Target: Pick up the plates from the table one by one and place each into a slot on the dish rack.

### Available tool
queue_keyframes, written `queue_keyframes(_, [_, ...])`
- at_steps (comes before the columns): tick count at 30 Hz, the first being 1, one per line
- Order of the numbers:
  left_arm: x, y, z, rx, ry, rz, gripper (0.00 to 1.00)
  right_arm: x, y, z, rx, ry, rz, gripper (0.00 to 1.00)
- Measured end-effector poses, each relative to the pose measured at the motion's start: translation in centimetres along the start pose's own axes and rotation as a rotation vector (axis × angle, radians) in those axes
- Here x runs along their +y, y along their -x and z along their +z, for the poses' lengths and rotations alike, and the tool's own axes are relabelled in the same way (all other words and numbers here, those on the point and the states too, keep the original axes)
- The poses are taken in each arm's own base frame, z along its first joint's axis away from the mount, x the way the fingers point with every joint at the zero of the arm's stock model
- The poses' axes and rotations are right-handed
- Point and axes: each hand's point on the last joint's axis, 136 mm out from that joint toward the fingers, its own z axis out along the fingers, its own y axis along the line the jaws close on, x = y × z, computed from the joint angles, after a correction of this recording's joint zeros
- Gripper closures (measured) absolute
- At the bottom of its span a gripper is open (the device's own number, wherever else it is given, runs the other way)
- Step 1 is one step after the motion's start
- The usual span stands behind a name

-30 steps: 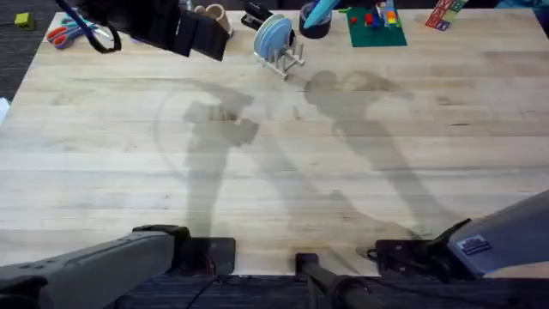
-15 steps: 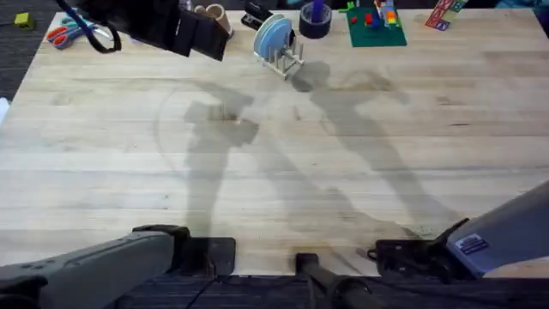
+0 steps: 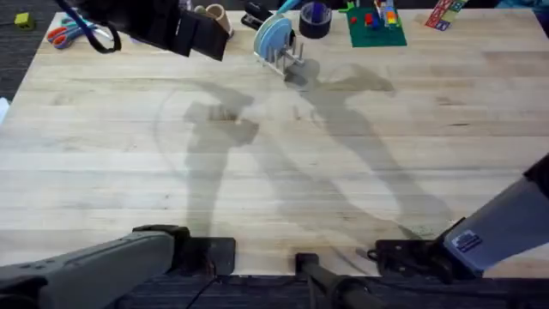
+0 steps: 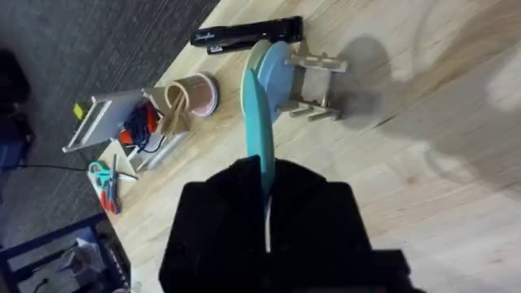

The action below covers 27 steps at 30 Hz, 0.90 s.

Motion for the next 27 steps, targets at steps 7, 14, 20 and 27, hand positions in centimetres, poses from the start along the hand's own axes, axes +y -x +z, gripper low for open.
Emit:
queue_keyframes(7, [0.0, 0.0, 0.0, 0.000, 0.000, 0.000, 0.007, -1.6, -0.6, 2.7, 0.019, -0.088, -0.013, 0.966])
queue_keyframes(14, [0.0, 0.0, 0.0, 0.000, 0.000, 0.000, 0.008, -2.4, -1.1, 5.6, 0.035, -0.152, -0.021, 0.966])
queue_keyframes(20, [0.1, 0.0, 0.4, 0.011, -0.003, -0.002, 0.007, -2.8, -1.6, 6.9, 0.049, -0.181, -0.027, 0.966])
queue_keyframes(27, [0.1, -0.1, 0.6, 0.017, -0.005, -0.003, 0.008, -3.6, -2.1, 8.7, 0.060, -0.218, -0.036, 0.966])
